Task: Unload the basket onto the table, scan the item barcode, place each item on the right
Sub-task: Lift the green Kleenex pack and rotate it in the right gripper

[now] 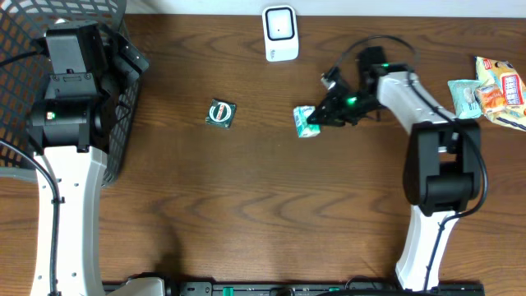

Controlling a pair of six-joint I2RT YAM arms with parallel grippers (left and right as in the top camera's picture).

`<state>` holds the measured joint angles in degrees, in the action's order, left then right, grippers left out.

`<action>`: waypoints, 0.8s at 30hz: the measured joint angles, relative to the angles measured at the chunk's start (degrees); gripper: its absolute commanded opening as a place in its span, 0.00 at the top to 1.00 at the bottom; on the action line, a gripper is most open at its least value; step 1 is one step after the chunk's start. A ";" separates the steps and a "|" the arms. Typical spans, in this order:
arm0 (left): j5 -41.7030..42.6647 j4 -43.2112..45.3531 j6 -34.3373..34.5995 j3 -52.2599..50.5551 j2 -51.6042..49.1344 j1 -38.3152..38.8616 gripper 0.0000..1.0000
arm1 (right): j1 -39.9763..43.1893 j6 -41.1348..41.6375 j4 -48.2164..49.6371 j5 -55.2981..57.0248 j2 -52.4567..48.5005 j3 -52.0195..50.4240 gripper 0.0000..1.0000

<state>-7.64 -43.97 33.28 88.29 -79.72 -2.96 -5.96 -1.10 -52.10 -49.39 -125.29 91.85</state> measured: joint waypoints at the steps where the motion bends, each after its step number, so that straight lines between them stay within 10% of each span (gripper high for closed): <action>1: 0.02 0.00 0.00 0.00 0.00 0.00 0.02 | 0.96 -1.05 -0.04 -2.71 0.00 0.00 0.99; 24: 0.02 0.00 0.00 0.00 0.00 0.00 0.02 | 1.20 -16.52 -1.81 -36.61 0.00 0.00 0.99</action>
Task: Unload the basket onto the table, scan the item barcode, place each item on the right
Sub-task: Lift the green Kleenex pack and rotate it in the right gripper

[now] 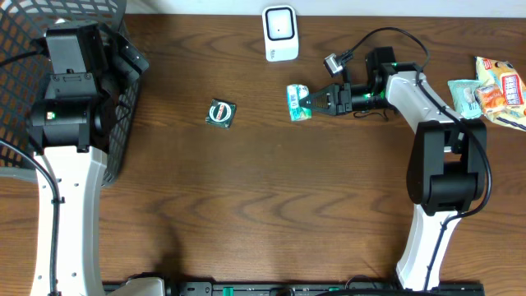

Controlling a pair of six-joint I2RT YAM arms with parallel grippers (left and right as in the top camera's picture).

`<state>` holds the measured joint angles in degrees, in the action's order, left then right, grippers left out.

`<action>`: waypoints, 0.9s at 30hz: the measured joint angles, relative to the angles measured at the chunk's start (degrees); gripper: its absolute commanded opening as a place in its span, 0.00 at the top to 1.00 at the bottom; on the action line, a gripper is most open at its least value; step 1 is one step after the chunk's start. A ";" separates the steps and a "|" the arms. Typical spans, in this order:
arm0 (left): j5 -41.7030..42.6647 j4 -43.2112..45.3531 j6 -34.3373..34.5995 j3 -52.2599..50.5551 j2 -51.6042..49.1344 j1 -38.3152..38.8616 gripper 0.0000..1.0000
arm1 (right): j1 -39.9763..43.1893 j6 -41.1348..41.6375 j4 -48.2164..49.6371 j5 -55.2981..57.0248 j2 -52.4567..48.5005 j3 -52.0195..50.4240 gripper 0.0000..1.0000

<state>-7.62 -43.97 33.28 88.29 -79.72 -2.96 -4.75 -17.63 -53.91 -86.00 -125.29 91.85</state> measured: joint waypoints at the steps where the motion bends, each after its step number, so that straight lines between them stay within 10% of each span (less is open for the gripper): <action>1: 0.00 0.00 0.00 0.00 0.00 0.00 0.02 | -0.15 0.00 -0.15 -0.26 0.00 0.00 0.99; 27: 0.00 0.00 0.00 0.00 0.00 0.00 0.02 | -5.29 0.00 -1.11 -1.51 0.00 0.00 0.99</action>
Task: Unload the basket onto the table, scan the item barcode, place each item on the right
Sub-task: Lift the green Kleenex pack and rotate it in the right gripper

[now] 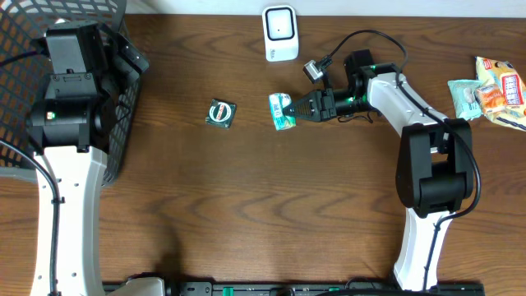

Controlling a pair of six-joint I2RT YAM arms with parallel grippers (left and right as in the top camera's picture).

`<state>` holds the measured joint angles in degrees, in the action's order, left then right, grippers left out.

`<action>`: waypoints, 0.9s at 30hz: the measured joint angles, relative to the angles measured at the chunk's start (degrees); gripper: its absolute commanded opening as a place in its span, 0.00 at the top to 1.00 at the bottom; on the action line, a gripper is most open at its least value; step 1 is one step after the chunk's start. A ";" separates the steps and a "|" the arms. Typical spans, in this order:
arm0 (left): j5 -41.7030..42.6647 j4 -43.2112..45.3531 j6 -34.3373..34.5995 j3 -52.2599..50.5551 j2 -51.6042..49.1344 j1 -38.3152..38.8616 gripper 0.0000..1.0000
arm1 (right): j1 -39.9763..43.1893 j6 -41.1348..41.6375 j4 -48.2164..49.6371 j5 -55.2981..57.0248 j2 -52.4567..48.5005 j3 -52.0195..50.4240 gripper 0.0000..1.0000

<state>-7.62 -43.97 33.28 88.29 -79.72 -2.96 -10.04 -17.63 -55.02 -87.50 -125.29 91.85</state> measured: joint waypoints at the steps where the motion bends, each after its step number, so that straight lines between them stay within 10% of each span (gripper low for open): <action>1: 0.00 0.00 0.00 0.00 0.00 0.00 0.02 | 0.00 0.00 0.00 0.00 0.00 0.00 0.99; 27: 0.00 0.00 0.00 0.00 0.00 0.00 0.02 | -2.21 -13.68 -22.80 6.58 0.00 -0.22 0.99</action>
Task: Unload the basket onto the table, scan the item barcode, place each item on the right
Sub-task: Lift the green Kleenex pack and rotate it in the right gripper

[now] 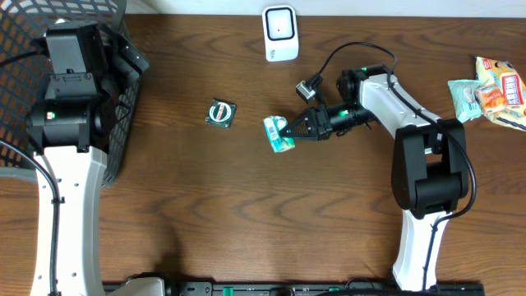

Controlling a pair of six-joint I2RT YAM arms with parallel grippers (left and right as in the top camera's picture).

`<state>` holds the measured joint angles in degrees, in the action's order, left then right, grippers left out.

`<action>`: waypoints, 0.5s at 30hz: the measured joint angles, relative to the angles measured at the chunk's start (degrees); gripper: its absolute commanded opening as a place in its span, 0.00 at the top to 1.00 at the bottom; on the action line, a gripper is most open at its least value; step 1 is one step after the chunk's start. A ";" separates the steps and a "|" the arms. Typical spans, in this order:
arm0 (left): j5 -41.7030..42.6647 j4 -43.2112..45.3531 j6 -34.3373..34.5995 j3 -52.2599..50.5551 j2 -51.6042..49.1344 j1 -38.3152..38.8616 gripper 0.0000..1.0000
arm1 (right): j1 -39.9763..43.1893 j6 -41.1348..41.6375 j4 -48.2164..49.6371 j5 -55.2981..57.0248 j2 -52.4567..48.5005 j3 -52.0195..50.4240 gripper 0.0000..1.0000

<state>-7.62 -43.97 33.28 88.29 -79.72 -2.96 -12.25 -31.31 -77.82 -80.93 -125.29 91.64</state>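
Observation:
A small green and white packet hangs just over the brown table near its middle, with my right gripper shut on its right end. The white barcode scanner stands upright at the back edge, well behind the packet. My left arm is folded at the far left over the basket; its gripper does not show.
A dark round-labelled packet lies left of the held one. A black mesh basket fills the back left corner. Snack bags lie at the right edge. A loose cable loops above my right arm.
My right gripper has carried the green packet a little to the left and toward the table's front, farther from the scanner. The left arm has not moved.
My right gripper first held the green packet right of the table's middle. It then had it farther back and left, nearer the scanner, then farther left below the scanner. Now the packet sits lower, toward the front, still gripped.

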 measured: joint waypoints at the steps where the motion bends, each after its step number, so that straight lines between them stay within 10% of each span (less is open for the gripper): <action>1: -0.02 0.00 0.00 0.00 0.00 0.00 0.02 | 0.02 -1.03 -0.68 0.00 0.00 0.00 0.99; 15: 0.00 0.00 0.00 0.00 0.00 0.00 0.02 | 3.74 -21.86 -19.63 0.37 -0.02 -0.26 0.99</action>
<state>-7.62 -43.97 33.28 88.29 -79.72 -2.96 -8.51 -53.17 -97.45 -80.55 -125.32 91.37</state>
